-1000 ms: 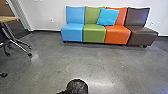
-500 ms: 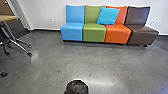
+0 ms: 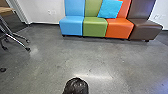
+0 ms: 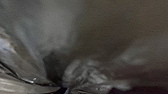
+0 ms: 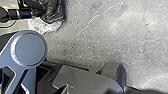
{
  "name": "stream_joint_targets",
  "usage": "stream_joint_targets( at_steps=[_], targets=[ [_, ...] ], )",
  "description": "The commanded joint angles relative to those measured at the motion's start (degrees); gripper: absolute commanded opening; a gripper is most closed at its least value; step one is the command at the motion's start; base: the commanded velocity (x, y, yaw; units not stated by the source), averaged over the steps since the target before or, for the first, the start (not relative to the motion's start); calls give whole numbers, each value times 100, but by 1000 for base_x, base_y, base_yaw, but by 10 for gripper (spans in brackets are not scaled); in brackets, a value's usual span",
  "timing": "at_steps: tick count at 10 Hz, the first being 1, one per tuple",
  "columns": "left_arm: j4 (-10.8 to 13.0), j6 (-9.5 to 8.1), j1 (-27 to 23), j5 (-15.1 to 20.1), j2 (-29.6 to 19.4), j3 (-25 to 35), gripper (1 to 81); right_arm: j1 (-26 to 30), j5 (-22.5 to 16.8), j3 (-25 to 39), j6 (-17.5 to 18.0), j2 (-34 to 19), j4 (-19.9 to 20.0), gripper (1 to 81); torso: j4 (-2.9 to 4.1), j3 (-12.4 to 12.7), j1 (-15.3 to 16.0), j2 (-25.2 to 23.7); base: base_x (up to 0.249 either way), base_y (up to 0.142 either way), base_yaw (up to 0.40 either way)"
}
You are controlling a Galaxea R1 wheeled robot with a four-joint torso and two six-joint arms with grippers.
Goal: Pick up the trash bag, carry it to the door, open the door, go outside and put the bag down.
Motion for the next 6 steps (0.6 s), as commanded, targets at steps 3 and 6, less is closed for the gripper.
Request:
stream_joint_targets(
  at_steps=[3, 6],
  targets=[
    [-10, 19, -400, 332, -29, -42, 10, 286, -293, 8, 12, -208, 88, 811, 0, 2, 0, 0, 0, 0, 0],
    [-10, 11, -400, 393, -12, -34, 10, 286, -301, -1, 12, -208, 88, 811, 0, 0, 0, 0, 0, 0, 0]
  ],
)
